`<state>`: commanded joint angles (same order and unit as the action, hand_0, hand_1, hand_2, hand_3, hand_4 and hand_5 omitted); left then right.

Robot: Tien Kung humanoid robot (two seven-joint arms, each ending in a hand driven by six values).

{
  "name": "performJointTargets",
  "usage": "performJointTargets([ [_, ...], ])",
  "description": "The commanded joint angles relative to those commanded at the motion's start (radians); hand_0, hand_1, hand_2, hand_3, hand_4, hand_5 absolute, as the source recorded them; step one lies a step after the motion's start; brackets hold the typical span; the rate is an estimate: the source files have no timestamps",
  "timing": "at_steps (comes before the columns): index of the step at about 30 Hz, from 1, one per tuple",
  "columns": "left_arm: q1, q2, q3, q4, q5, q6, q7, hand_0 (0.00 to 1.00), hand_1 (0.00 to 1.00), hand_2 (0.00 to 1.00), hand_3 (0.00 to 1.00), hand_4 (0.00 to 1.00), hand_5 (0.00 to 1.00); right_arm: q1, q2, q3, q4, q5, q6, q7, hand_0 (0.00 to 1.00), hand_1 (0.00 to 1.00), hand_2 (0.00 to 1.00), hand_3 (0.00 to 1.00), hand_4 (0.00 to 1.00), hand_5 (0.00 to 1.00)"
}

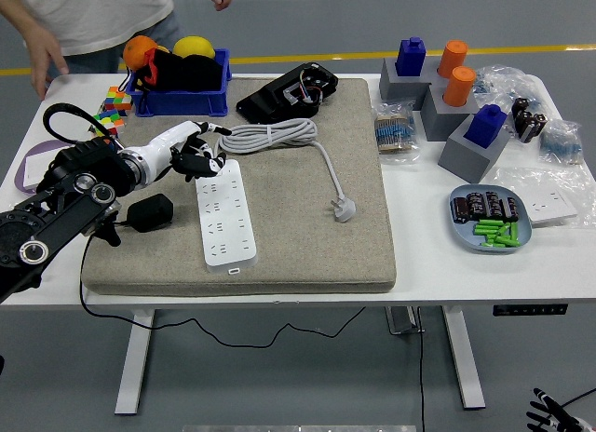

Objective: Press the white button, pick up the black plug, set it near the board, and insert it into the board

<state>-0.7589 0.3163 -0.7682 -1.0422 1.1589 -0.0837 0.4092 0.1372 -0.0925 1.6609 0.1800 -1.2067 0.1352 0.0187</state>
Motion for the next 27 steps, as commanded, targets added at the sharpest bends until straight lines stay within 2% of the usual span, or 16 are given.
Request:
performJointTargets([
  [2,-0.035,-0.013,0.045,0.043,-0.031,-0.012,0.037,0.016,0.050,0.158,0.835,0.354,0.002,0.001,-0.001,-0.001,0.000,0.000,0.000,-0.001,0.800,0.699,0.685,0.657,0.754,0.576],
  [3,-0.046,-0.017,0.059,0.056,-0.037,-0.015,0.049,0.002,0.046,0.132,0.792,0.302,0.002,0.001,-0.001,-0.001,0.000,0.001,0.000,-0.002,0.800,0.700,0.685,0.657,0.754,0.575],
  [5,-0.063,-0.026,0.081,0.079,-0.047,-0.017,0.066,0.002,0.046,0.132,0.792,0.302,0.002,0.001,-0.002,-0.003,0.000,0.002,0.000,-0.001,0.800,0.700,0.685,0.657,0.754,0.575],
  [8,-0.084,-0.042,0.089,0.118,-0.053,-0.018,0.083,0.002,0.046,0.132,0.792,0.302,0.002,0.002,-0.003,-0.005,0.000,0.003,-0.001,-0.001,0.800,0.700,0.685,0.657,0.754,0.575],
  [10,-0.094,-0.050,0.091,0.141,-0.054,-0.020,0.092,0.002,0.045,0.131,0.752,0.269,0.002,0.002,-0.003,-0.005,0.000,0.003,-0.001,-0.001,0.798,0.698,0.685,0.657,0.754,0.575],
  [16,-0.111,-0.056,0.112,0.192,-0.066,-0.029,0.109,0.002,0.045,0.129,0.745,0.275,0.002,0.001,-0.004,-0.006,0.000,0.003,-0.002,-0.003,0.798,0.697,0.685,0.658,0.754,0.574],
  [27,-0.126,-0.060,0.175,0.236,-0.091,-0.039,0.109,0.002,0.042,0.131,0.742,0.263,0.002,-0.003,-0.008,-0.021,0.000,0.006,-0.004,-0.004,0.798,0.697,0.686,0.658,0.755,0.575],
])
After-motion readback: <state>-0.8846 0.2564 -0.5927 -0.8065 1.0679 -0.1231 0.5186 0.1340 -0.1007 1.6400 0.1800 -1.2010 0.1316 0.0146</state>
